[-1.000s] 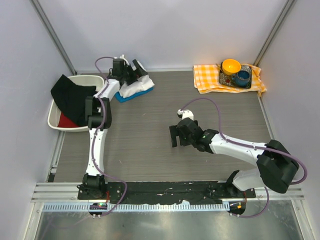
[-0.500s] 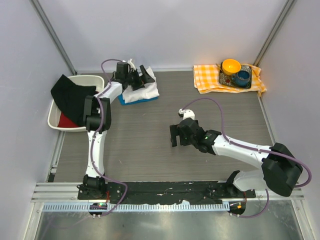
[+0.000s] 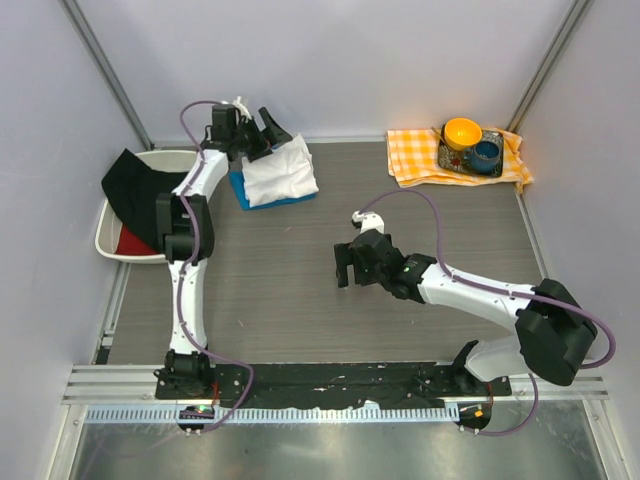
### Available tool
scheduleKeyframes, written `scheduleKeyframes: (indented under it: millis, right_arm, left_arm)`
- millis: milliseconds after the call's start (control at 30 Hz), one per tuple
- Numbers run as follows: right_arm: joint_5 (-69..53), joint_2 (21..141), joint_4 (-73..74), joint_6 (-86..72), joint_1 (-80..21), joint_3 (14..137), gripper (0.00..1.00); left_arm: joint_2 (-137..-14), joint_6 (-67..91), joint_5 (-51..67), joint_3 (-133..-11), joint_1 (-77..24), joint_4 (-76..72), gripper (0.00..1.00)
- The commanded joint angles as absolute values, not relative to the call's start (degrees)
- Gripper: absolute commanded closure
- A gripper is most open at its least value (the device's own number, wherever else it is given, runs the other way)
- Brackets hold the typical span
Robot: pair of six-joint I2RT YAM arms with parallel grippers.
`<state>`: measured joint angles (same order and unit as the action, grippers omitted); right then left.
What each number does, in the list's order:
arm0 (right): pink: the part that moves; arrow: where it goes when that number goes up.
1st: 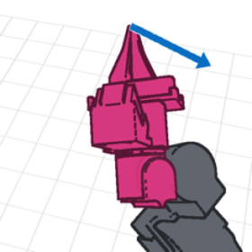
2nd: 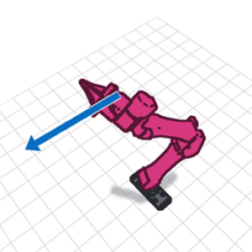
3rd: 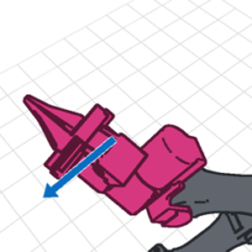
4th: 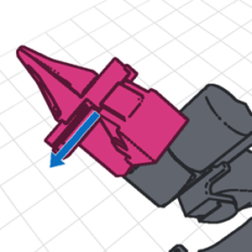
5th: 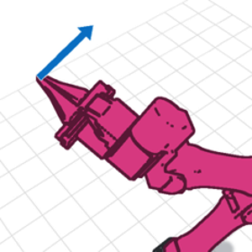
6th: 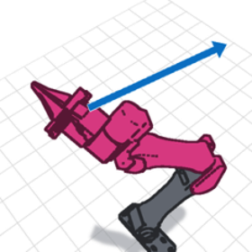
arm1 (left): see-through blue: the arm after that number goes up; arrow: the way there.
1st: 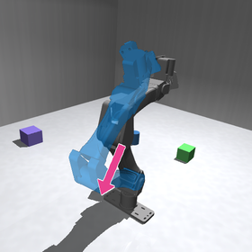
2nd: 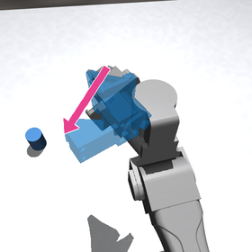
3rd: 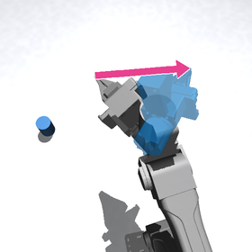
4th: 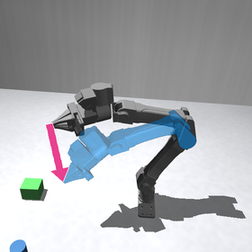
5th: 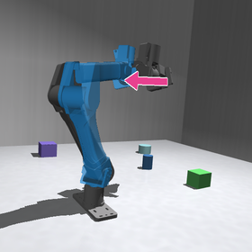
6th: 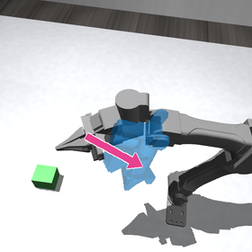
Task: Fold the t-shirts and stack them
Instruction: Neatly place the folded tshirt to the corner, then reset both grippers
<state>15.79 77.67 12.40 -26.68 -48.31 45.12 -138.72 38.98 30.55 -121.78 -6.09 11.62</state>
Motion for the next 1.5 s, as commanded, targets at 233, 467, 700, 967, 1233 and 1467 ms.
scheduleKeyframes:
  millis: [233, 467, 700, 967, 1233, 1467]
  right_arm:
    - [17.3, 79.2, 10.6, -26.5, -48.7, 46.4, 0.03]
    - [17.4, 79.7, 10.5, -27.1, -48.7, 46.0, 0.03]
    - [22.5, 80.5, 10.6, -27.2, -48.8, 48.2, 0.02]
    - [33.6, 86.8, 17.1, -28.3, -48.7, 56.4, 0.00]
    - [41.8, 88.7, 20.6, -27.7, -48.5, 62.2, 0.00]
    - [50.5, 90.0, 24.5, -23.4, -47.6, 69.1, 0.00]
  left_arm:
    - [-145.4, 41.7, 30.2, -121.6, -2.1, 7.7, 0.00]
    - [-146.9, 41.6, 31.4, -122.1, -0.8, 6.4, 0.00]
    - [-135.2, 44.8, 32.8, -116.0, -1.1, 2.7, 0.00]
    - [-114.2, 43.3, 25.2, -101.1, -3.2, 7.1, 0.00]
    - [-96.0, 32.0, 8.6, -86.9, -8.8, 18.5, 0.00]
    - [-79.1, 31.7, -4.7, -72.3, -13.0, 20.9, 0.00]
